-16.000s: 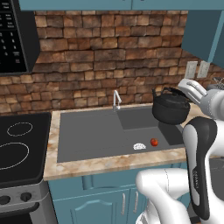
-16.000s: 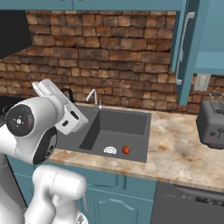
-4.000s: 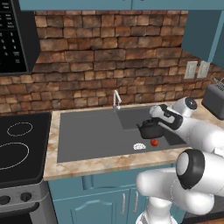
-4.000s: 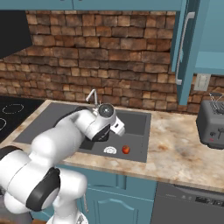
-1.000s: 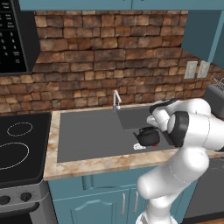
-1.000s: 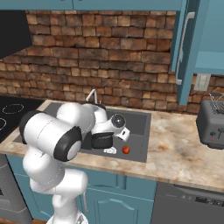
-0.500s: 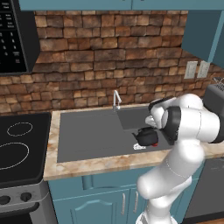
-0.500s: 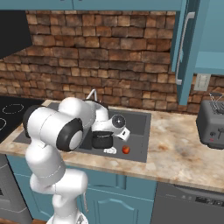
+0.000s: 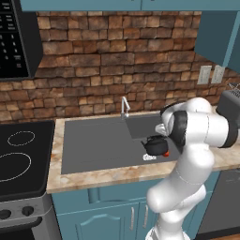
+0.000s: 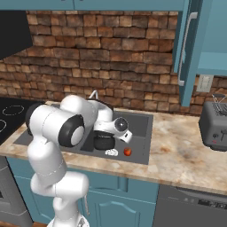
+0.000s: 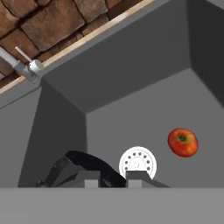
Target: Open the cabinet, pick the kettle from the cabinet, and place it in the sink.
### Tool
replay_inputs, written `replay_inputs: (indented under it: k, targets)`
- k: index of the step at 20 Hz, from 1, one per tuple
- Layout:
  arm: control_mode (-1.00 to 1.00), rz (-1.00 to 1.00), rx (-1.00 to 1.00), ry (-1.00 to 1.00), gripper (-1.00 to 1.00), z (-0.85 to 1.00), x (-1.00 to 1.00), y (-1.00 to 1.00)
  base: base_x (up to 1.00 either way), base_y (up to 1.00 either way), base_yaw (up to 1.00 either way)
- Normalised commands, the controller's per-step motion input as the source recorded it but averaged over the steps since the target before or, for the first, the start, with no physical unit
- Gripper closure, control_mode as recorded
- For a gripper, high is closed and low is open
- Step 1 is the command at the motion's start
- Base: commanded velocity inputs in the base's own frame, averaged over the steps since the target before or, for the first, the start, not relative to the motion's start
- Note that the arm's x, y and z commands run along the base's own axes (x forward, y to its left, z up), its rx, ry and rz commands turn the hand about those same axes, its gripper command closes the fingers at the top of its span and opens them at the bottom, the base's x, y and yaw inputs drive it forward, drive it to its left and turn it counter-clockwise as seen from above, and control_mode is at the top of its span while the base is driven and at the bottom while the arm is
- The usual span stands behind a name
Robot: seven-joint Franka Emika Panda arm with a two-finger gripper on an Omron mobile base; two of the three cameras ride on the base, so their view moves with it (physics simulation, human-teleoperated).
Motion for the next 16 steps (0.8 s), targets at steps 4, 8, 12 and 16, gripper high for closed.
replay_inputs:
  k: [4,8,12,16]
  targets:
    - [-1.00,0.01,0.01,-0.08,1.00,-0.14,0.04,0.00,0.00,0.00,0.00]
    - [-1.00,0.00,0.00,-0.05,1.00,-0.13,0.05,0.00,0.00,0.00,0.00]
    - [-1.00,0.00,0.00,-0.04,1.00,-0.14,0.03,0.00,0.00,0.00,0.00]
    - [-1.00,0.00,0.00,-0.01,1.00,-0.14,0.06,-0.02,0.00,0.00,0.00]
